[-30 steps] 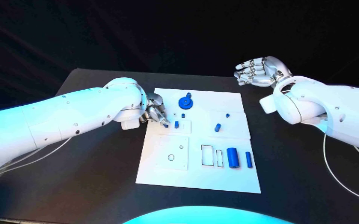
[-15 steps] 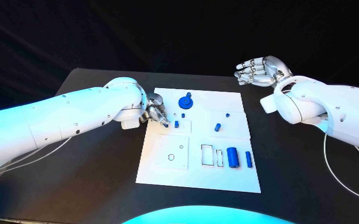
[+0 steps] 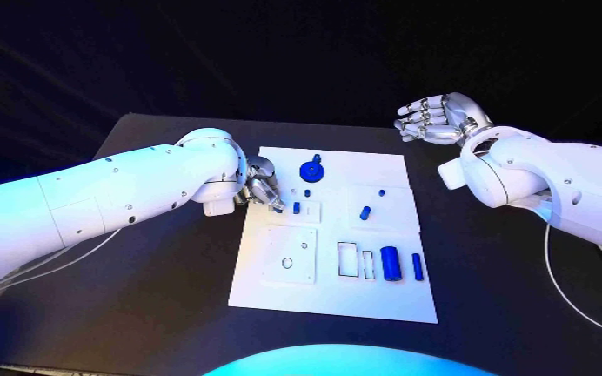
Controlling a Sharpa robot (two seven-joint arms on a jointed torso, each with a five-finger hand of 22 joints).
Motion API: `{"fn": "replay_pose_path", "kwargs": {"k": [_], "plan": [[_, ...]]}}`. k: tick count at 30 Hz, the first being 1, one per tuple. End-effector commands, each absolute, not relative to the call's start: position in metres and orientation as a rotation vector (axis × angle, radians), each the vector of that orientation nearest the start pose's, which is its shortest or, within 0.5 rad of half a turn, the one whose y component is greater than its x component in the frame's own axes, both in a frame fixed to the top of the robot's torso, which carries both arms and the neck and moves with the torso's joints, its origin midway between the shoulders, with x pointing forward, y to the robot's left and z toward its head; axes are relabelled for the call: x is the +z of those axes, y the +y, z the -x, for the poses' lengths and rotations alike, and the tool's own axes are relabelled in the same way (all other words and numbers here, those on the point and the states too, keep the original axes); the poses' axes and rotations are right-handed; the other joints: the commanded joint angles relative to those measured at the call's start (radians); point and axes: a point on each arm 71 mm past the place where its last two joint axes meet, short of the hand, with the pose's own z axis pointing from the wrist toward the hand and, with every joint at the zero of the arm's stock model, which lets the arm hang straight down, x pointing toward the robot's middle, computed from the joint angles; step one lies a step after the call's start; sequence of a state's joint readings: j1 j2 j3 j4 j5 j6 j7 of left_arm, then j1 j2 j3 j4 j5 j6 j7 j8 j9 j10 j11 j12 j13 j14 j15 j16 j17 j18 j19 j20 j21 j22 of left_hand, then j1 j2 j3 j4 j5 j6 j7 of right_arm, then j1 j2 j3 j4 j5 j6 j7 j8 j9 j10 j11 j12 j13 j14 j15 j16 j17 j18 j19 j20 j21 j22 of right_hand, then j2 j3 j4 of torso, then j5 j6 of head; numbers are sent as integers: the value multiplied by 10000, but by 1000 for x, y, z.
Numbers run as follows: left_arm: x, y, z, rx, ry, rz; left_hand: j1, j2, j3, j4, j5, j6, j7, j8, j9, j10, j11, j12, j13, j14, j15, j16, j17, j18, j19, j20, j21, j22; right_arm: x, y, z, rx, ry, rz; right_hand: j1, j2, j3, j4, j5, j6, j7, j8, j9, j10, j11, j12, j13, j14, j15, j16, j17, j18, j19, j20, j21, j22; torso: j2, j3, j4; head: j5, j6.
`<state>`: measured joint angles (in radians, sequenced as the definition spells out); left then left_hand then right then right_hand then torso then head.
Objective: Assemble the parts on the task board
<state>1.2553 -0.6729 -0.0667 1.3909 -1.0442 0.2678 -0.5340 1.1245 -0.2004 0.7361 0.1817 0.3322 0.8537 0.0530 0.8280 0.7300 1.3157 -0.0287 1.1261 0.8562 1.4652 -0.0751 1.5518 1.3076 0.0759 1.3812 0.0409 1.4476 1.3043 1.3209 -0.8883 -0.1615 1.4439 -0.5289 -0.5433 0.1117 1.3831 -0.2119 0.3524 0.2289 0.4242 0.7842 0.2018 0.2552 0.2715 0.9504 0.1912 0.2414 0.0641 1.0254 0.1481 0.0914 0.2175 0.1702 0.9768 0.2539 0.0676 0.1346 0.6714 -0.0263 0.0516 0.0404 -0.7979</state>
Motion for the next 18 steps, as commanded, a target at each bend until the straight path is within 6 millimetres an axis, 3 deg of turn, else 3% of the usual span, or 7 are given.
{"fn": "replay_pose_path", "kwargs": {"k": [1,18], "plan": [[-227,165,-493,-4174,24723,369,-92,-5,1648,-1625,48,162,-110,42,14,78,-21,37,16,980,-55,59,2356,-125,40,-62,45,-6,-168,-267,-510,9218,15078,-6957,-40,-29,3,-38,-12,54,554,-61,-17,77,23,-54,-14,59,11,-63,-8,128,71,9,16,-9,0,1,6,-5,-2],[-226,167,-498,-4131,24470,715,-519,90,1344,-1399,-41,270,-192,26,44,171,-76,13,18,977,-101,56,2349,-124,31,-104,26,-17,-167,-270,-509,9166,15025,-6993,-31,-29,22,-60,35,45,562,-73,-30,69,32,-86,-15,46,19,-89,-31,125,60,15,9,-36,5,7,-12,-8,33]]}}
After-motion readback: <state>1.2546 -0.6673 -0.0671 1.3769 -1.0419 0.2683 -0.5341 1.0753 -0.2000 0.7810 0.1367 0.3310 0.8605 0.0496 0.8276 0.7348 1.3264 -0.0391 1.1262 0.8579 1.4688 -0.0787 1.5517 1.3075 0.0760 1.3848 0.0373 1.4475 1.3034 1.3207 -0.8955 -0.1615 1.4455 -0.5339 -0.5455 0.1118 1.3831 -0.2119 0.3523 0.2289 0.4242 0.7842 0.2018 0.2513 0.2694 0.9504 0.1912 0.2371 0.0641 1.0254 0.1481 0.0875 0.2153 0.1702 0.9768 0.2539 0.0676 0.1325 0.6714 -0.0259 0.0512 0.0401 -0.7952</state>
